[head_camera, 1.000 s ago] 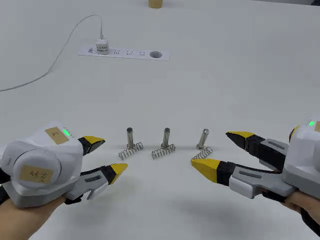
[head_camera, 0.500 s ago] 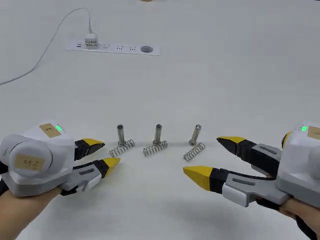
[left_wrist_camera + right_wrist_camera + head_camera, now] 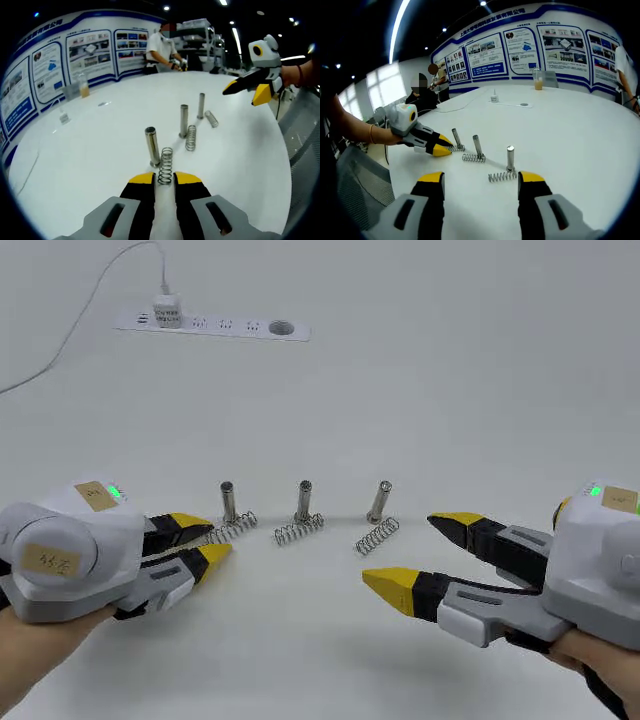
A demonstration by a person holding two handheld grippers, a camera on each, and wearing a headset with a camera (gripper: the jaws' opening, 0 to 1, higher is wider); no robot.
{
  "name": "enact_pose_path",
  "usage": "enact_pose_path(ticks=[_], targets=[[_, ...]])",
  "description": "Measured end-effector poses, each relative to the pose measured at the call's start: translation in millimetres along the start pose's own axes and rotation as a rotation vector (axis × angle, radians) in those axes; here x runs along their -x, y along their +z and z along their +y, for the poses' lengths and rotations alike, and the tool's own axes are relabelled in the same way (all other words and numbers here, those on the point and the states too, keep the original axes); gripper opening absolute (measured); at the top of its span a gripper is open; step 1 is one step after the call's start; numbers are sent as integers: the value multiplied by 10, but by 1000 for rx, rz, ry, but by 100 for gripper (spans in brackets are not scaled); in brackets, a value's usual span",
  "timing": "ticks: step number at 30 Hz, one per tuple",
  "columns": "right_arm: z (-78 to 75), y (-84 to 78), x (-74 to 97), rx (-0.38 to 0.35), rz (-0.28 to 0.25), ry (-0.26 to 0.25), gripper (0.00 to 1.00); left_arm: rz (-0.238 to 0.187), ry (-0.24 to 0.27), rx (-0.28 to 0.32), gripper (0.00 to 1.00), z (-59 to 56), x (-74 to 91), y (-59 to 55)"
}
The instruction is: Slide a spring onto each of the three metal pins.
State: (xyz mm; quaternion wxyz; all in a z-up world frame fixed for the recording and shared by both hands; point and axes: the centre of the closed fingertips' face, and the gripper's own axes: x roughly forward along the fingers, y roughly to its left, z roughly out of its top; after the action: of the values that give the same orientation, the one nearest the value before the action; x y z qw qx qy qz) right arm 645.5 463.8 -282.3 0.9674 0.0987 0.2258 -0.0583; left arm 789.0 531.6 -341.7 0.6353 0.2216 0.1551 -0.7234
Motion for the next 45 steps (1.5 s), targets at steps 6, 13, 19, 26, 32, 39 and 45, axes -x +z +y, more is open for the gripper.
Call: enact_pose_path(ticks=[6, 13, 19, 26, 32, 39, 45], targets=[[-4, -12, -1, -8, 2, -5, 60, 0, -7, 2, 11, 14, -5, -11], [13, 30, 6, -28, -13, -4, 59, 5, -31, -14, 10, -62, 45, -18], [78, 95, -6, -52, -34, 13, 57, -20, -56, -14, 10, -192, 158, 61], [189, 208, -30, -77, -63, 51, 56, -61, -51, -9, 10, -269, 302, 207], [314, 338, -48, -114, -98, 96, 53, -121, -45, -12, 10, -316, 429, 409], [449, 470, -64, -159, -134, 145, 49, -186, -50, -10, 10, -408, 556, 617], [574, 599, -71, -209, -179, 201, 47, -235, -55, 0, 10, -493, 648, 766]])
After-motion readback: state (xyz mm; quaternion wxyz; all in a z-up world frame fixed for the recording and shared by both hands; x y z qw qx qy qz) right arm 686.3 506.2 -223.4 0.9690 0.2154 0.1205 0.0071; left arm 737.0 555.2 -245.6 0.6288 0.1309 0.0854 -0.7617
